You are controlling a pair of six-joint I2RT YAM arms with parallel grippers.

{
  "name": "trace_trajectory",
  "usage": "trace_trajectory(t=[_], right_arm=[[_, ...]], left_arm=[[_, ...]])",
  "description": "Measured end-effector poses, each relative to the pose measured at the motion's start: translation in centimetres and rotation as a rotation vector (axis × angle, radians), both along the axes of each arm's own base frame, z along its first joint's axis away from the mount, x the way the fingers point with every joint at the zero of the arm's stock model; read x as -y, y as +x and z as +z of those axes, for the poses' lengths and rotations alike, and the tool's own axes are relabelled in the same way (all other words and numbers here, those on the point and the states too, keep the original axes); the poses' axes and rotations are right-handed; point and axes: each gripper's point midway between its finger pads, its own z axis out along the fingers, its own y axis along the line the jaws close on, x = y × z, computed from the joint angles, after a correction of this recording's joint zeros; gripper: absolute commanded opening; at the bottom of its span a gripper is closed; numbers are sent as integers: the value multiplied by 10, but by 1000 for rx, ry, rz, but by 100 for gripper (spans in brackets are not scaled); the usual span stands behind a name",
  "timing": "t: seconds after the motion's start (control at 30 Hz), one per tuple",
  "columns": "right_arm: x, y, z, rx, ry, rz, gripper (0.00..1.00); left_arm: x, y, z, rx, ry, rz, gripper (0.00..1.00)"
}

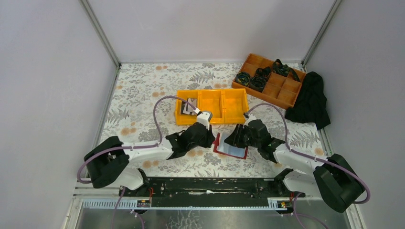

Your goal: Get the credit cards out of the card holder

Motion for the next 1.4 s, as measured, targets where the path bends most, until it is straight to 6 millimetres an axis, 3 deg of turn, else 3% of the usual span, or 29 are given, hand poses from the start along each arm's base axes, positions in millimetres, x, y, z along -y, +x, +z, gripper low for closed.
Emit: trace_trajectory(t=[0.23, 0.33, 0.43, 0.57, 0.77, 0.97, 1.17, 1.4], right_arm=[[3, 11, 32, 89, -5, -19, 34], [12, 15, 51, 154, -12, -57, 35], [25, 14, 56, 178, -34, -98, 35], [44, 4, 38, 154, -82, -140, 40], [73, -14, 1, 67, -179, -191, 46], [78, -17, -10, 38, -203, -199, 47], [80, -26, -35, -24, -228, -187, 47], [74, -23, -32, -14, -201, -176, 47]], left_arm=[[6, -2, 22, 28, -74, -24, 22], [15, -4, 21, 20, -94, -54, 22], [28, -8, 8, -15, -88, -97, 22], [46, -14, -15, -78, -88, -154, 22], [51, -22, -48, -151, -57, -185, 22], [55, -22, -47, -154, -69, -189, 22], [58, -21, -45, -154, -76, -195, 22], [61, -21, -50, -165, -77, -196, 21]])
